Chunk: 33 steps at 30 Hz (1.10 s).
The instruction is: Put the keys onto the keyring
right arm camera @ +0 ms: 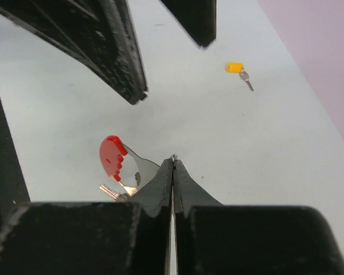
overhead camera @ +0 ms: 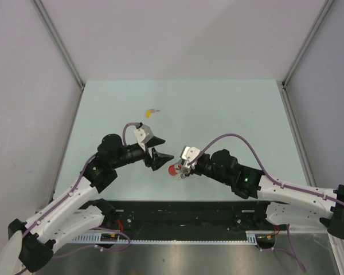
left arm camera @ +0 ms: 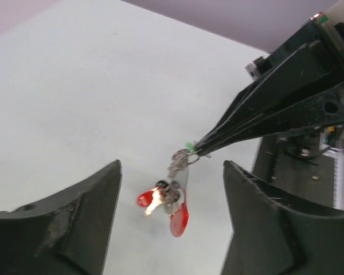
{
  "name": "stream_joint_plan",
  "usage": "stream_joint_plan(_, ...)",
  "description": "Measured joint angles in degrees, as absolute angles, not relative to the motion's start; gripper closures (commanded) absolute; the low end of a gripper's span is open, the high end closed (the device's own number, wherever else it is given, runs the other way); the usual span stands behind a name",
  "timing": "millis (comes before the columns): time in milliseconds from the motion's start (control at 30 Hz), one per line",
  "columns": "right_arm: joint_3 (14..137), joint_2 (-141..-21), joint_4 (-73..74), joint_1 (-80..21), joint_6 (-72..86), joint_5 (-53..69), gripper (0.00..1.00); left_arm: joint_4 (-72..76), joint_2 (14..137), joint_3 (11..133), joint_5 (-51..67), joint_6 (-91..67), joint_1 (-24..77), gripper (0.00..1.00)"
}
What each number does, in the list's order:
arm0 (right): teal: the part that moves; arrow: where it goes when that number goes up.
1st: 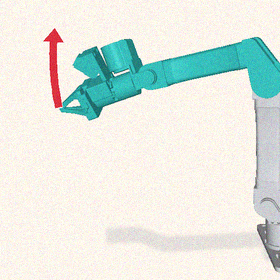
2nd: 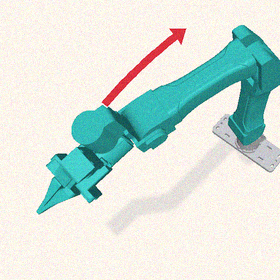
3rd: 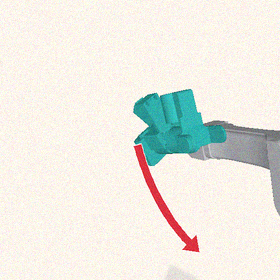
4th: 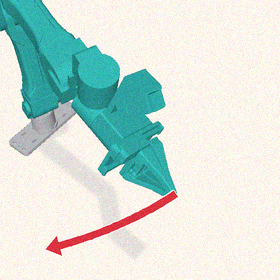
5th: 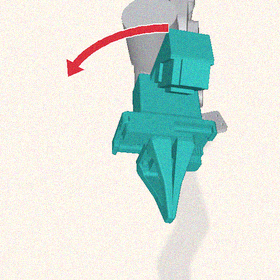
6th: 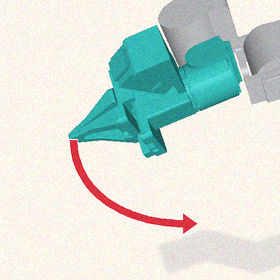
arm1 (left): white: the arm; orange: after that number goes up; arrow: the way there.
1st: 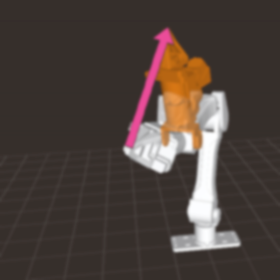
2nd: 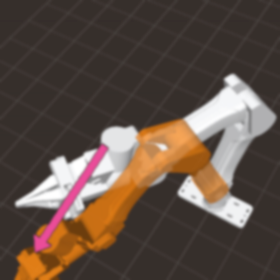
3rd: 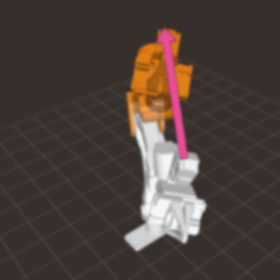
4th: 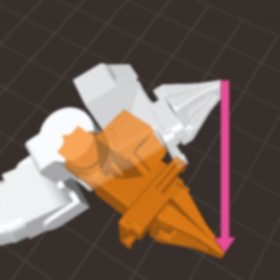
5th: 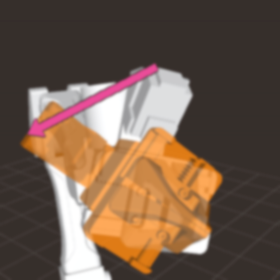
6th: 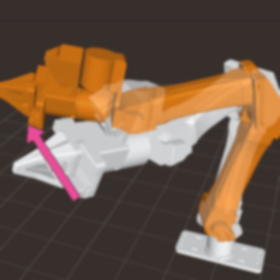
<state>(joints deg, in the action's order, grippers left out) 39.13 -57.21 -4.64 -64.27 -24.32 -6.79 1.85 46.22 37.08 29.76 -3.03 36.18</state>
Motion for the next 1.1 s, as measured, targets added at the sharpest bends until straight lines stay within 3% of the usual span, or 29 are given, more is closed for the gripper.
stream_joint_plan(100, 39.1, -57.2, -5.0, -63.4, -23.9, -7.8, 1.0, -0.1, 44.2, 37.7, 25.1, -2.9, 36.2, 0.0)
stream_joint_plan(600, 42.1, -60.2, -5.2, -47.1, -18.7, -8.3, 1.0, -10.2, 36.2, 39.9, -8.9, -5.0, 33.9, 0.0)
stream_joint_plan(900, 48.3, -67.2, -6.9, -31.1, -15.2, -9.4, 1.0, -14.5, 36.4, 39.7, -13.3, -8.3, 29.7, 0.0)
stream_joint_plan(1100, 50.3, -69.9, -7.6, -25.7, -12.7, -10.8, 1.0, -15.2, 34.4, 39.6, -13.8, -9.2, 27.5, 0.0)
